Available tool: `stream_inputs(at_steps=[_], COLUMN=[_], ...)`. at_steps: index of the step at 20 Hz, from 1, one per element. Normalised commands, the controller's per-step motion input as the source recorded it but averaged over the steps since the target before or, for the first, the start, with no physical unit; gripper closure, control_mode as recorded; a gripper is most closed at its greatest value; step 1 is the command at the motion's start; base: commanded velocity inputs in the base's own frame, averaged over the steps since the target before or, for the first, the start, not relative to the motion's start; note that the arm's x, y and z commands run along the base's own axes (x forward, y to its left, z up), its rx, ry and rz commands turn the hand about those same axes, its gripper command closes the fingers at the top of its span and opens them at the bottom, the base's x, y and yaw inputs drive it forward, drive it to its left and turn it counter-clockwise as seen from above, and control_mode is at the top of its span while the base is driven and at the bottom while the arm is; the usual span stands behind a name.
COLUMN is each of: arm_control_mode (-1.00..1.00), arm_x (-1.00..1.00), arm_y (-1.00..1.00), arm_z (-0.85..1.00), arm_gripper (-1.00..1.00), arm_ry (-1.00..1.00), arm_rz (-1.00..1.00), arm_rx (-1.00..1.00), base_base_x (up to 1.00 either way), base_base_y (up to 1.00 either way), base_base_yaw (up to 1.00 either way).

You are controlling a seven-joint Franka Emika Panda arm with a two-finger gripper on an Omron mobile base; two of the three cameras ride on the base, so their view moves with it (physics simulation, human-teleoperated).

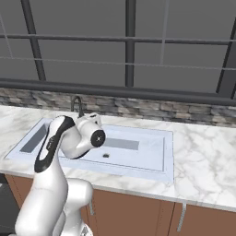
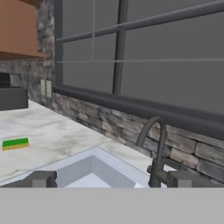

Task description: Soak the sponge with water for a few seconds and then drop it inside the sink.

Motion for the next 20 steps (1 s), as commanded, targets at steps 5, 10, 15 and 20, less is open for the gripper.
stream_inputs(at_steps=[5,10,15,20], arm_control_mode=[-1.0,-1.0,-1.0,-1.0], arm_x=[0.09,0.21,0.34,0.4], arm_y=[0.01,0.0,0.0,0.0], arm_z=[0.0,-0.1,-0.17,-0.27], arm_gripper=[-1.0,-1.0,-1.0,-1.0], arm_ry=[0.05,0.04,0.01,0.0], arm_rz=[0.0,0.0,0.0,0.0], arm_rx=[0.01,0.02,0.03,0.03], base_base_x=[0.0,0.0,0.0,0.0], base_base_y=[0.0,0.0,0.0,0.0], base_base_yaw=[0.0,0.0,0.0,0.0])
